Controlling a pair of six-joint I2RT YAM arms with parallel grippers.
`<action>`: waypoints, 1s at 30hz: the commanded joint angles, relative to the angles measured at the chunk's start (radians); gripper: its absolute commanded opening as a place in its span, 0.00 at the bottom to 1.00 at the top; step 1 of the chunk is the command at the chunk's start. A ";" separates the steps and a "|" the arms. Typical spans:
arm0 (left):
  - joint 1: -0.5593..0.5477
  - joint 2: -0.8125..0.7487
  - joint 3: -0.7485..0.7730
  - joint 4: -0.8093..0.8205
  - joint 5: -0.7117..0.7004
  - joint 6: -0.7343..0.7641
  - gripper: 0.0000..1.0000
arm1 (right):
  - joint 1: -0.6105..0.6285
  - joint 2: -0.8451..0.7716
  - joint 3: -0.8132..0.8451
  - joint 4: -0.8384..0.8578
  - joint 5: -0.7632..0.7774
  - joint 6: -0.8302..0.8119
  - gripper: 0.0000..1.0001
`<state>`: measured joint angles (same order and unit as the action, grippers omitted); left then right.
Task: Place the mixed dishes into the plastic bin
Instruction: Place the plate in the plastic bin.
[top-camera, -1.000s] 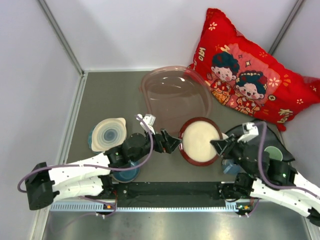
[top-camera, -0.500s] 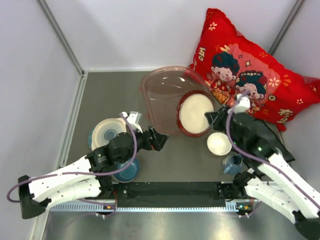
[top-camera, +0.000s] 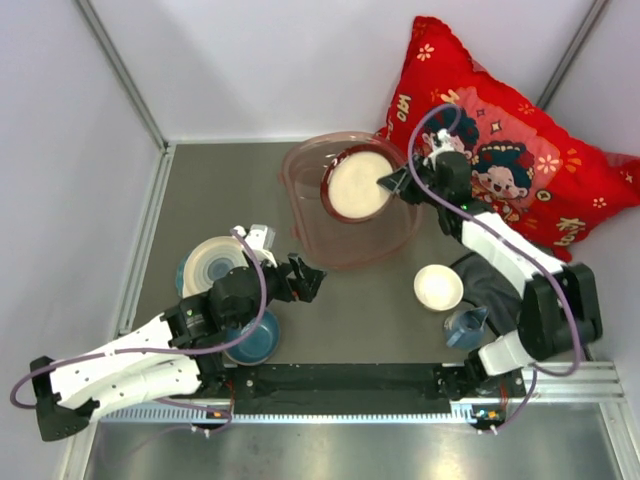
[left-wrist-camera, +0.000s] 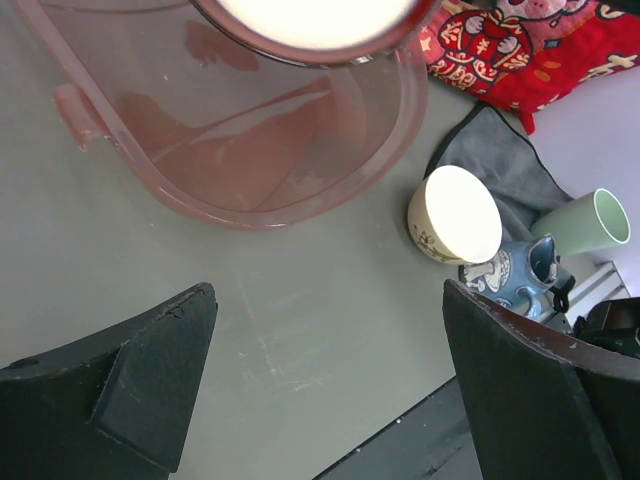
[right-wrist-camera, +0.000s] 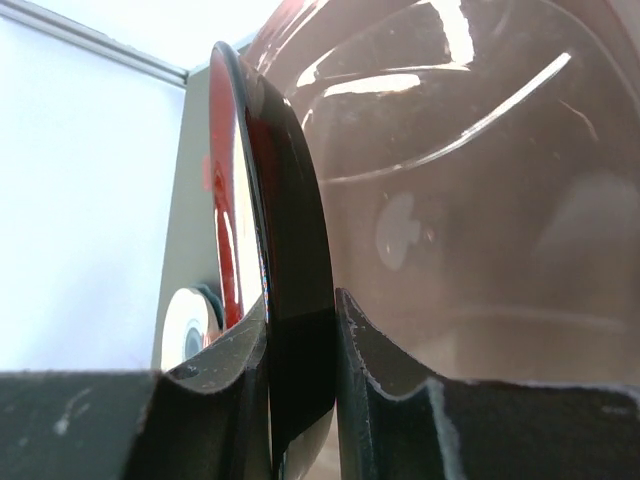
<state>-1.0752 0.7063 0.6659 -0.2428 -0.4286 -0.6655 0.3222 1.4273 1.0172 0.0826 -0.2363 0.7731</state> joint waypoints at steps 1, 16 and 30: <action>-0.003 -0.022 0.047 -0.004 -0.027 0.026 0.99 | -0.020 0.125 0.197 0.249 -0.142 0.067 0.00; -0.003 -0.047 0.046 -0.043 -0.041 0.012 0.99 | -0.023 0.469 0.419 0.095 -0.083 0.029 0.00; -0.003 -0.079 0.034 -0.069 -0.050 -0.006 0.99 | -0.023 0.608 0.455 0.045 -0.048 0.043 0.22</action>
<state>-1.0760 0.6426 0.6807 -0.3183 -0.4625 -0.6659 0.3046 2.0640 1.4094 0.0635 -0.3019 0.8089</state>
